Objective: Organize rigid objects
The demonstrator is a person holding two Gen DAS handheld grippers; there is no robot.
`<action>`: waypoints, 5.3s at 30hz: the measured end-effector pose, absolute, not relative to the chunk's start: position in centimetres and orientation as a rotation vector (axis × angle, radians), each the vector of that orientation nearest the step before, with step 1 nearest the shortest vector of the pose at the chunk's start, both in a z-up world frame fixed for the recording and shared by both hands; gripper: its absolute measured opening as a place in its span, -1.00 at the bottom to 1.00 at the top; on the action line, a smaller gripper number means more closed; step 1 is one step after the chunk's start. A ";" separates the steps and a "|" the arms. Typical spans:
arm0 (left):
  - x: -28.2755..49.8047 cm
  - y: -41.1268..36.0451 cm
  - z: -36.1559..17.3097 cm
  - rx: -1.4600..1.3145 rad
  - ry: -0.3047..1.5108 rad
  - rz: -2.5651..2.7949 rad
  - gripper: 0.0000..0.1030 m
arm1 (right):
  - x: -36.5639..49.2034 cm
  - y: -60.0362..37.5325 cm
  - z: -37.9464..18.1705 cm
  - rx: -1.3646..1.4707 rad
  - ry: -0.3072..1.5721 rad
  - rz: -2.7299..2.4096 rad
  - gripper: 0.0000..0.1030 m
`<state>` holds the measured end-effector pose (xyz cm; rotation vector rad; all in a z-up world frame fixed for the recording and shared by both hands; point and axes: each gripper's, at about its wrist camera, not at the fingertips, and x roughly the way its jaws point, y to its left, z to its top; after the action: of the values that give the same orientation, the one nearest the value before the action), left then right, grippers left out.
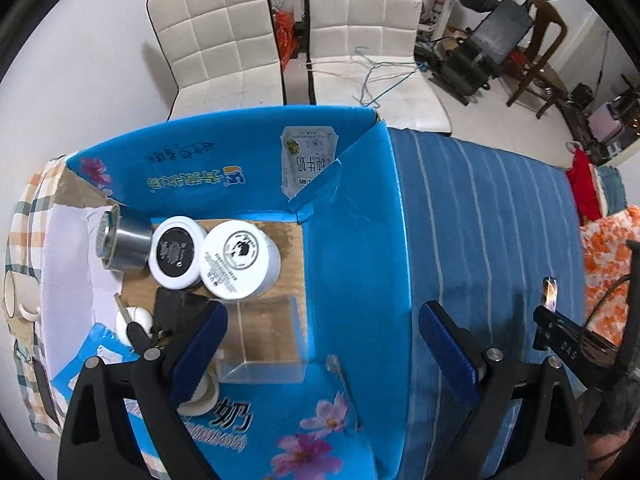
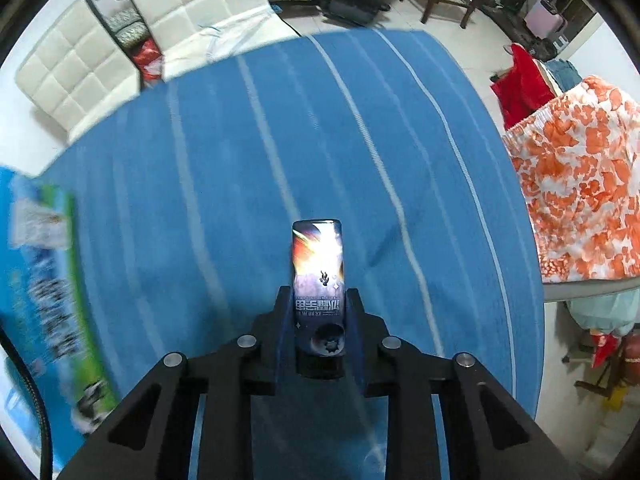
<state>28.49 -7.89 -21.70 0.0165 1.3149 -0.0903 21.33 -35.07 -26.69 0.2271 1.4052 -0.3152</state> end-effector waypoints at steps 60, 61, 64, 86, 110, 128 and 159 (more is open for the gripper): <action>22.3 23.9 -20.8 -0.169 1.282 0.131 0.91 | 24.3 7.2 -26.2 0.143 1.450 0.302 0.26; 22.1 23.4 -20.4 -0.167 1.279 0.120 0.91 | 24.1 6.4 -25.0 0.119 1.429 0.252 0.33; 21.8 21.7 -19.0 -0.152 1.267 0.089 0.91 | 23.4 3.9 -22.3 0.103 1.386 0.170 0.64; 19.0 14.2 -9.0 -0.078 1.147 -0.010 0.91 | 18.5 -5.9 -10.9 0.077 1.261 0.009 0.83; 11.1 11.7 1.5 -0.012 1.003 -0.004 0.91 | 8.5 -7.3 4.7 0.039 1.057 -0.019 0.94; 11.2 11.3 0.7 -0.007 1.021 -0.011 0.91 | 8.5 -7.9 5.0 0.007 1.036 -0.078 0.94; 11.4 11.6 1.1 0.011 0.995 0.006 0.91 | 8.9 -7.5 4.8 0.000 1.041 -0.078 0.94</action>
<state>11.39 11.58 1.13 0.0108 0.9948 0.0057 8.92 -7.51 4.78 0.0004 1.0406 -0.0778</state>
